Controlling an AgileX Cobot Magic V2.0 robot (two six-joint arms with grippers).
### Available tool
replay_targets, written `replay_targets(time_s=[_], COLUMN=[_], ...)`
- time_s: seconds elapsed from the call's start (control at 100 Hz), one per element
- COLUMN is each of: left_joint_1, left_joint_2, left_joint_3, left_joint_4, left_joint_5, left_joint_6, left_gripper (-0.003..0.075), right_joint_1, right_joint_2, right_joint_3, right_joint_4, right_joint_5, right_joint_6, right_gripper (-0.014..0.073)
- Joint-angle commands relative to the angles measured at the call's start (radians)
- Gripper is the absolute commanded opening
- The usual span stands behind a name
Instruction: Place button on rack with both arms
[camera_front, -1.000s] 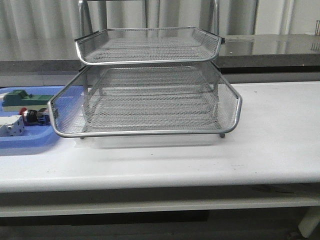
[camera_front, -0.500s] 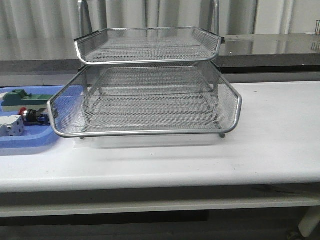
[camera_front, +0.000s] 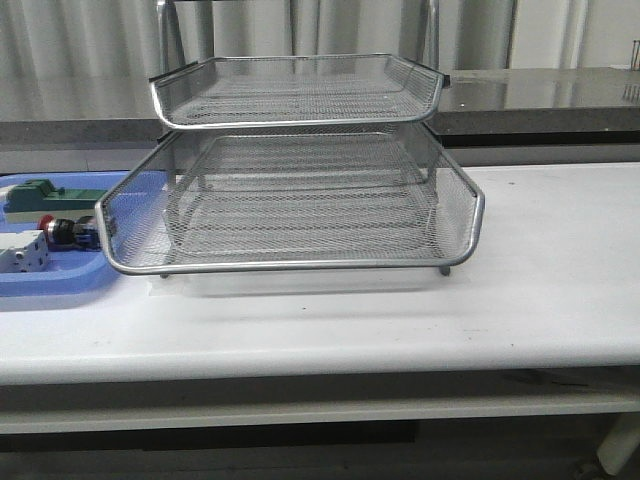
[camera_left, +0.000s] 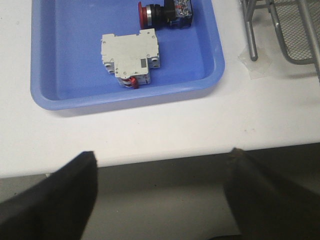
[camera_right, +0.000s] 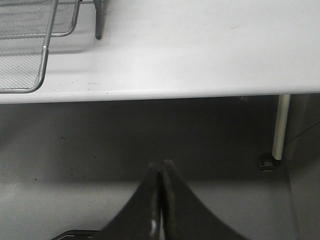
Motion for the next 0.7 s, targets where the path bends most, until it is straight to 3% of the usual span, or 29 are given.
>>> replay_targets(time_s=[0.0, 0.29, 0.49, 0.69], left_joint_1=[0.002, 0.002, 0.002, 0.002], left_joint_2=[-0.019, -0.015, 0.053, 0.244], left_joint_3=[-0.035, -0.035, -0.123, -0.345], left_joint_4=[0.000, -0.034, -0.037, -0.095], left_joint_5=[-0.048, -0.087, -0.155, -0.082], left_joint_6=[0.001, 0.009, 0.148, 0.346], left_gripper=[0.0639, 0.0638, 0.0638, 0.0638], right_joint_1=[0.001, 0.001, 0.001, 0.001], right_joint_2=[0.004, 0.004, 0.004, 0.004], right_joint_3=[-0.033, -0.033, -0.033, -0.033], right_joint_4=[-0.015, -0.015, -0.015, -0.015], right_joint_5=[-0.052, -0.052, -0.052, -0.052], right_joint_6=[0.001, 0.001, 0.001, 0.001], right_gripper=[-0.0067, -0.0067, -0.0067, -0.0067])
